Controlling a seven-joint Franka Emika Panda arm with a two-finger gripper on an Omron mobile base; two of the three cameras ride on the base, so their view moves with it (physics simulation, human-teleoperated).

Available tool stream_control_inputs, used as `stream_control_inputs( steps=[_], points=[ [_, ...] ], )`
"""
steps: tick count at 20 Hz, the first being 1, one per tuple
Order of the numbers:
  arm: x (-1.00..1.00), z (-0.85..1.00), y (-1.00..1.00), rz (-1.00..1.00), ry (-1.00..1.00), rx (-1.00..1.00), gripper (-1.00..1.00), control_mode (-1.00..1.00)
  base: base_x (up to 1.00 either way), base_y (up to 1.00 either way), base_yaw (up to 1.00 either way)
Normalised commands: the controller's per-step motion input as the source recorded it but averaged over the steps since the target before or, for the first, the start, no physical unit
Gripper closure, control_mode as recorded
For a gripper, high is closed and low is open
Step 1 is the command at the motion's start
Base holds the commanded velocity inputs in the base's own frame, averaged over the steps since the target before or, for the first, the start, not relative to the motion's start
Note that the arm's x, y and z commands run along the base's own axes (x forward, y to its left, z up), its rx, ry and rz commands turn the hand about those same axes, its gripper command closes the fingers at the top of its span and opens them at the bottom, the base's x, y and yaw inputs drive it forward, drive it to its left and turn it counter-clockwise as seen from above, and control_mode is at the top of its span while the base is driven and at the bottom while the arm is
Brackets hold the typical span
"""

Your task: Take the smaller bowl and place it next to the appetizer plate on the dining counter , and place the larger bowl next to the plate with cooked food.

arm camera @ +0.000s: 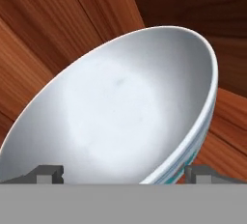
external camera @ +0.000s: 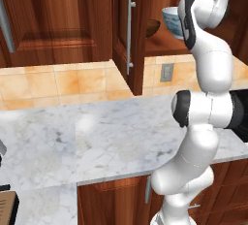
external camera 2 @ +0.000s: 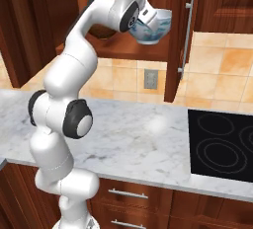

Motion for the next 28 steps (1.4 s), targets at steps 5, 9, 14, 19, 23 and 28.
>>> stream_control_inputs(
  steps=[5, 9, 14, 19, 23, 28],
  points=[
    [0.22, -0.35, -0.05, -0.11, 0.06, 0.00, -1.00, -1.00, 0.00, 0.00, 0.00],
    [0.33, -0.45, 0.00, -0.10, 0.05, 0.00, 1.00, -1.00, 0.00, 0.00, 0.00],
    [-0.13, -0.01, 0.05, 0.00, 0.00, 0.00, 1.00, -1.00, 0.00, 0.00, 0.00],
    [-0.91, -0.36, 0.61, 0.09, -0.07, -0.05, 1.00, -1.00, 0.00, 0.00, 0.00],
    [-1.00, -0.47, 0.55, 0.13, -0.22, -0.07, 1.00, -1.00, 0.00, 0.00, 0.00],
    [-1.00, -0.44, -0.06, 0.01, -0.04, 0.00, 1.00, -1.00, 0.00, 0.00, 0.00]
  ],
)
